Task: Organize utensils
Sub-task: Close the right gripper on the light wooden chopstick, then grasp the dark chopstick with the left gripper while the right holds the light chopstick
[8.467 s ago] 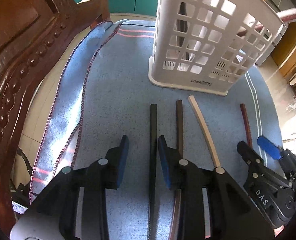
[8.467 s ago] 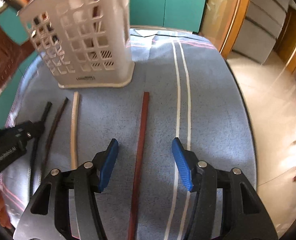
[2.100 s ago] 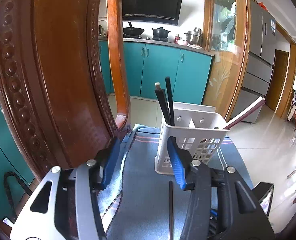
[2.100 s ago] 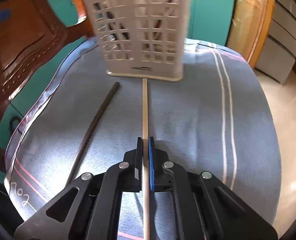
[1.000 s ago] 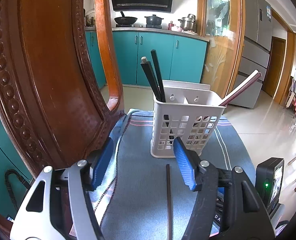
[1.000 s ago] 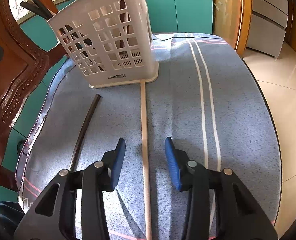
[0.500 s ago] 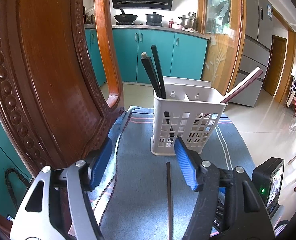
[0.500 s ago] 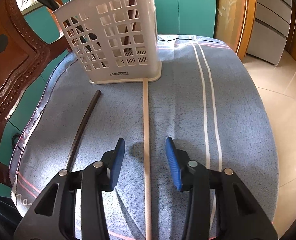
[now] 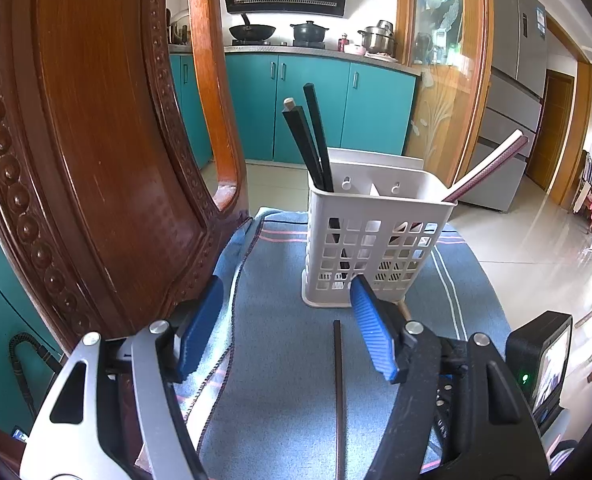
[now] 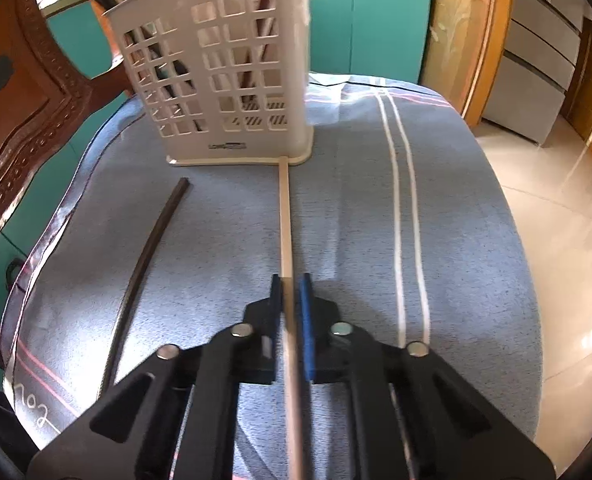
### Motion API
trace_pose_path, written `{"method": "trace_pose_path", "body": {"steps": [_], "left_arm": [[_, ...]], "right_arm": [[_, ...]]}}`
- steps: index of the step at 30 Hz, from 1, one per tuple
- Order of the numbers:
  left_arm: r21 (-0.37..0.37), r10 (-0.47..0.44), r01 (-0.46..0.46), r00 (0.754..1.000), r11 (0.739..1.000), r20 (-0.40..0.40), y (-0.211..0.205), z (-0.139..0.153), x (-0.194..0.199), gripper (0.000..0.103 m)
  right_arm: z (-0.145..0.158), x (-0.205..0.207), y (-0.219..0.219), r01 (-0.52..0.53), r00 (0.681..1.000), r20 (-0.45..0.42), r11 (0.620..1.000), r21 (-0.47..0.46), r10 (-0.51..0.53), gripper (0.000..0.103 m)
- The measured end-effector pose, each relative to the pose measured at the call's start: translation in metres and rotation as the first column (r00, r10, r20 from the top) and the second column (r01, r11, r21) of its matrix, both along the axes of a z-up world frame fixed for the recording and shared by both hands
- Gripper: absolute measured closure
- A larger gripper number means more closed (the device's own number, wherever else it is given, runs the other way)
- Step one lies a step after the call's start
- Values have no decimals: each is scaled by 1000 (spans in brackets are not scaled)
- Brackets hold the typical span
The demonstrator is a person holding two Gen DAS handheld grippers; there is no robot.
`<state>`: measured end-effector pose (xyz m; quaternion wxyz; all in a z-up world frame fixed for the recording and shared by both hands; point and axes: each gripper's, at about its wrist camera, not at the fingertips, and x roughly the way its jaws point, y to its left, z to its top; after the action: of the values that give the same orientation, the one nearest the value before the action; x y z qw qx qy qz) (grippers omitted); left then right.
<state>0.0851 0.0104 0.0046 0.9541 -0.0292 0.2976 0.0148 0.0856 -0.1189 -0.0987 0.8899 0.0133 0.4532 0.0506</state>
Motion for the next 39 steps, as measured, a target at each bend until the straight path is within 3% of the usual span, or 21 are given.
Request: {"method": "trace_pose_path", "body": {"steps": [9, 16, 18, 20, 23, 26, 32, 39], "left_arm": [[1, 2, -2, 1000, 1000, -25, 0, -5, 4, 34], [-5, -25, 24, 995, 1000, -94, -3, -17, 10, 34], [-46, -56, 49, 986, 998, -159, -1, -25, 14, 35], [-116, -84, 59, 971, 991, -224, 3, -37, 19, 48], [-181, -102, 48, 948, 982, -302, 10, -57, 24, 51], [-175, -98, 39, 934, 984, -343, 12, -70, 26, 51], [-181, -128, 57, 902, 982, -412, 0, -97, 34, 50], [-146, -157, 99, 869, 984, -468, -25, -120, 44, 43]], "right_arm": [[2, 4, -12, 29, 999, -22, 997, 66, -28, 96], [5, 4, -17, 57, 998, -17, 993, 99, -56, 95], [7, 4, -20, 68, 998, -10, 993, 101, -68, 95], [9, 5, -23, 81, 997, -3, 991, 105, -81, 95], [13, 6, -33, 110, 994, 3, 986, 129, -111, 87], [17, 6, -37, 123, 992, 9, 981, 153, -126, 80], [16, 9, -35, 119, 993, -5, 982, 150, -119, 77], [17, 9, -54, 195, 981, -10, 968, 157, -196, 71]]}}
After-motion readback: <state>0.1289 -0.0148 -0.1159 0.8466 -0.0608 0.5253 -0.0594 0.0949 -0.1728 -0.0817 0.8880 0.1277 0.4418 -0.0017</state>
